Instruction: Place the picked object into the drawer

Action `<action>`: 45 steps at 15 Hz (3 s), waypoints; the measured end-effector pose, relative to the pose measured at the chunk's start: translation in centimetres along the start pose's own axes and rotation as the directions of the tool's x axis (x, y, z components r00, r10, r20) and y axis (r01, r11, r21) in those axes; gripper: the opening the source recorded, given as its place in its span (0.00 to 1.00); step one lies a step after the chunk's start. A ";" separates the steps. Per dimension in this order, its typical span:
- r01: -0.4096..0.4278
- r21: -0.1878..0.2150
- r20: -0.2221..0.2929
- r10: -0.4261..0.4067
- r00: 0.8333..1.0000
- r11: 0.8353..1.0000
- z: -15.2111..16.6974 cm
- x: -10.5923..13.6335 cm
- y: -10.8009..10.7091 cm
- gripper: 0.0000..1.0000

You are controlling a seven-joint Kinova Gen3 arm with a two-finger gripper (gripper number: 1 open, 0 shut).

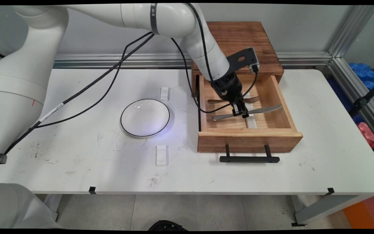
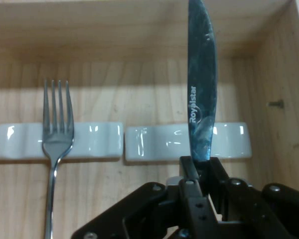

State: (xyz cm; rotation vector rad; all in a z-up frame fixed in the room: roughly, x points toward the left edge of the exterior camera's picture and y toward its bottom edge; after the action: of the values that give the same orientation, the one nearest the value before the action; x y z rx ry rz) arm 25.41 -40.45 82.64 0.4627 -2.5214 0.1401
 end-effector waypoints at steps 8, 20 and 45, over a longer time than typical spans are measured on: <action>0.003 0.005 0.015 -0.004 1.000 1.000 1.4 0.8 -0.3 0.00; 0.012 0.011 0.065 -0.013 0.998 1.000 1.7 0.9 -0.3 0.00; 0.044 0.013 0.082 -0.045 0.996 0.999 2.6 0.4 0.2 0.00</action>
State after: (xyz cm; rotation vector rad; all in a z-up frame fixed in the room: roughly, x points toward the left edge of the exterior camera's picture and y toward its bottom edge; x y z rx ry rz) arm 23.65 -40.89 80.73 0.5384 -2.5898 0.1203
